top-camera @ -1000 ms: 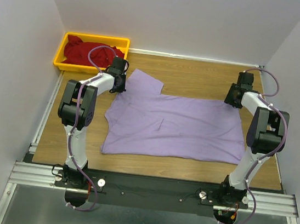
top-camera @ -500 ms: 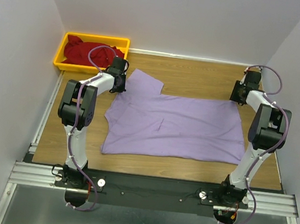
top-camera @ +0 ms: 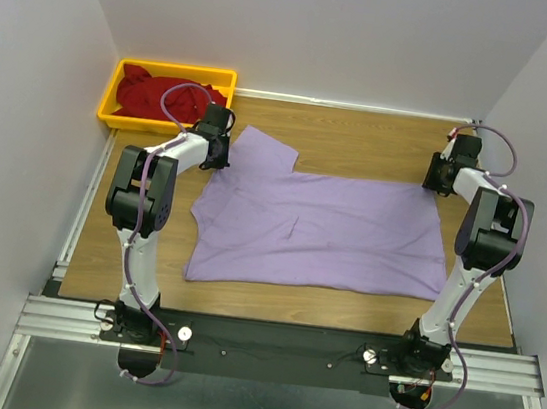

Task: Fold and stack the t-shirts
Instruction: Fold the tshirt

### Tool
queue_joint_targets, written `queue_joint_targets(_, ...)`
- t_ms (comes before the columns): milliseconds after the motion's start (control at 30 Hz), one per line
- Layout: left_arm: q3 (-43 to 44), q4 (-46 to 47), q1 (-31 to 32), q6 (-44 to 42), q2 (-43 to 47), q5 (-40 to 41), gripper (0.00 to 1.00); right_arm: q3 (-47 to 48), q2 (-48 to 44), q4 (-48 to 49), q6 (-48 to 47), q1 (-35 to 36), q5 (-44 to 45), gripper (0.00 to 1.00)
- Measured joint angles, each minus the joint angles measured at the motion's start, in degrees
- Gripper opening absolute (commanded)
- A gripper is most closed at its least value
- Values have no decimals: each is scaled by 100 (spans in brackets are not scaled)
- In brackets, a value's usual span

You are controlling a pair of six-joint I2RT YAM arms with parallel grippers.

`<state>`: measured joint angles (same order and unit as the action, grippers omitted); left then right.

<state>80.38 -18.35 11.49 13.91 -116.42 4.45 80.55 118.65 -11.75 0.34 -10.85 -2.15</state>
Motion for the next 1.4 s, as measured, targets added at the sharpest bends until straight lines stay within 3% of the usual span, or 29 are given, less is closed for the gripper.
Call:
queue_joint_targets(167,0,-2,0,2,0,0,0,-7,20,52,-2,-7,-98,25)
queue_joint_targets(267,0,0,0,0,0,0,0,-7,33,92,9,-7,-184,10)
queue_joint_targets(300,0,0,0,0,0,0,0,-4,42,116,2,-7,-216,1)
queue_joint_targets(767,-116,74,-129,0,317,-146,0,-2,-24,111,549,-9,-103,1)
queue_joint_targets(967,-278,323,-177,0,994,-177,0,-332,-616,61,752,-9,302,1)
queue_joint_targets(1400,-1049,501,-179,26,1515,-295,0,-1309,-1808,22,1228,-9,994,1)
